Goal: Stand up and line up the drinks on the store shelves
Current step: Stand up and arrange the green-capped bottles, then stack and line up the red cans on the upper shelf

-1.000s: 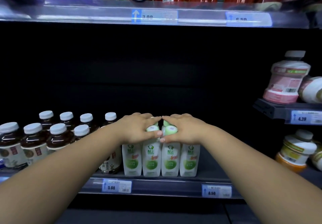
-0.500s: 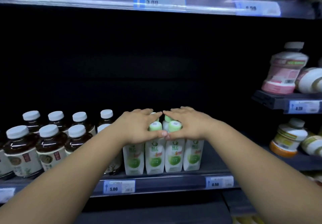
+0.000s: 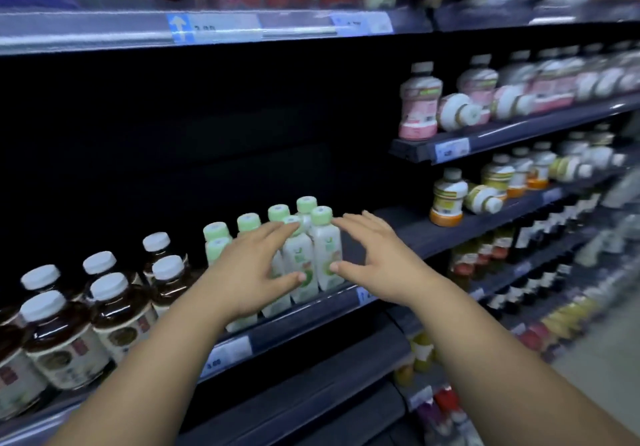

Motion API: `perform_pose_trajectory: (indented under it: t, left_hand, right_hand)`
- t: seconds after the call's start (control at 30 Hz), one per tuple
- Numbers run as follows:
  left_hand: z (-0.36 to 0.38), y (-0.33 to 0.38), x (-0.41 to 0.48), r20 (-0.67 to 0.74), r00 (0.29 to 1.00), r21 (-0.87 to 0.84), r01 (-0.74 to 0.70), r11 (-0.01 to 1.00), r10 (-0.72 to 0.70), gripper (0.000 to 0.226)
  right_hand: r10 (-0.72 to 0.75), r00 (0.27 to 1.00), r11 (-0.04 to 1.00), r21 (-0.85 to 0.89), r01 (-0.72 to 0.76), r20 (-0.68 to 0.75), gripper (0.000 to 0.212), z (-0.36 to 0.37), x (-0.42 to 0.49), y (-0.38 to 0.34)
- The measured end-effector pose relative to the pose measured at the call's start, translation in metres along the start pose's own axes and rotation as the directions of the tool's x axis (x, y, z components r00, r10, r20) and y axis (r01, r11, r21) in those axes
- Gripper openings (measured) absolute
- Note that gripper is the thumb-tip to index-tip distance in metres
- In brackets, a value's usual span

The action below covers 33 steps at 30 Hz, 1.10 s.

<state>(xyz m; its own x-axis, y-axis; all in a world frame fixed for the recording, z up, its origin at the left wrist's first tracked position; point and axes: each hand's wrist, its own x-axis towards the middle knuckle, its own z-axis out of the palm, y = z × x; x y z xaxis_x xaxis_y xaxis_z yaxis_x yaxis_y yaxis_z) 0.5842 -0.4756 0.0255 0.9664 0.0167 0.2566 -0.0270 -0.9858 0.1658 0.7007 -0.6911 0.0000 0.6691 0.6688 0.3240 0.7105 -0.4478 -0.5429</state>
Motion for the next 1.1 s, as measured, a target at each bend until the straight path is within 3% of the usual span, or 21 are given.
perform_pose_trajectory:
  t: [0.2, 0.33, 0.47, 0.67, 0.9, 1.1]
  left_hand:
    - [0.040, 0.086, -0.026, -0.059, 0.997, -0.190, 0.031, 0.981, -0.043, 0.080]
    - [0.057, 0.157, -0.034, -0.097, 0.992, -0.309, 0.043, 0.950, -0.077, 0.078]
    - [0.056, 0.213, -0.032, -0.123, 0.986, -0.289, 0.070, 0.955, -0.109, 0.072]
    - [0.001, 0.240, -0.033, -0.183, 0.977, -0.217, 0.071, 0.974, -0.112, 0.070]
    - [-0.108, 0.240, -0.024, -0.319, 0.943, -0.090, 0.070, 0.994, -0.095, 0.068]
    - [-0.183, 0.220, -0.020, -0.353, 0.933, 0.034, 0.092, 0.995, -0.074, 0.068]
  right_hand:
    - [0.113, 0.994, 0.972, 0.209, -0.110, -0.003, 0.065, -0.050, -0.094, 0.047]
    - [0.114, 0.993, 0.973, 0.201, -0.117, 0.024, 0.063, -0.086, -0.135, 0.077]
    - [0.074, 0.996, 0.980, 0.184, -0.080, 0.041, 0.061, -0.117, -0.150, 0.091]
    - [-0.056, 0.997, 0.988, 0.148, 0.047, 0.055, 0.061, -0.167, -0.144, 0.065]
    - [-0.231, 0.969, 0.970, 0.061, 0.237, -0.083, 0.061, -0.229, -0.103, -0.002]
    - [-0.298, 0.950, 0.953, 0.021, 0.302, -0.097, 0.065, -0.270, -0.061, -0.056]
